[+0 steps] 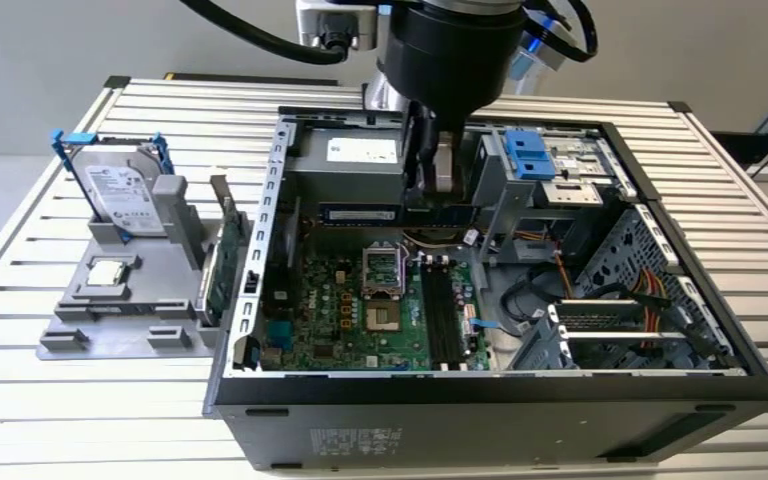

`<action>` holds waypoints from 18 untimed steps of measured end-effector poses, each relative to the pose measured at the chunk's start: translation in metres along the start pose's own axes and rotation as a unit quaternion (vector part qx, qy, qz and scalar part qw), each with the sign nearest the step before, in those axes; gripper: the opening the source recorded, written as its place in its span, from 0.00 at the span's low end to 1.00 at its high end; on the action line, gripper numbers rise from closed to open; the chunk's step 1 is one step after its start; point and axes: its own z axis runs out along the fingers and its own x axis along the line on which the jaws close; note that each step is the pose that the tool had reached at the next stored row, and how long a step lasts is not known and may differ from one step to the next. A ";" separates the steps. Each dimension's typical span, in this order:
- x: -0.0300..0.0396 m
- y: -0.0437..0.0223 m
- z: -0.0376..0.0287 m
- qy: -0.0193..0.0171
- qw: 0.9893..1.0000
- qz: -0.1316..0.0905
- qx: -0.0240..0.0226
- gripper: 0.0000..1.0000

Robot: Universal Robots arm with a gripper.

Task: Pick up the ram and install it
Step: 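Pick up the ram and move it above insertion slot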

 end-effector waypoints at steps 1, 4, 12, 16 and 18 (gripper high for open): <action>-0.0001 -0.0015 -0.0001 0.000 1.000 0.000 0.000 0.00; -0.0004 -0.0063 -0.0002 0.000 1.000 0.000 0.000 0.00; -0.0012 -0.0195 -0.0007 0.000 1.000 0.002 0.000 0.00; -0.0016 -0.0263 -0.0009 0.000 1.000 0.003 0.000 0.00; -0.0017 -0.0297 -0.0010 0.000 1.000 0.004 0.000 0.00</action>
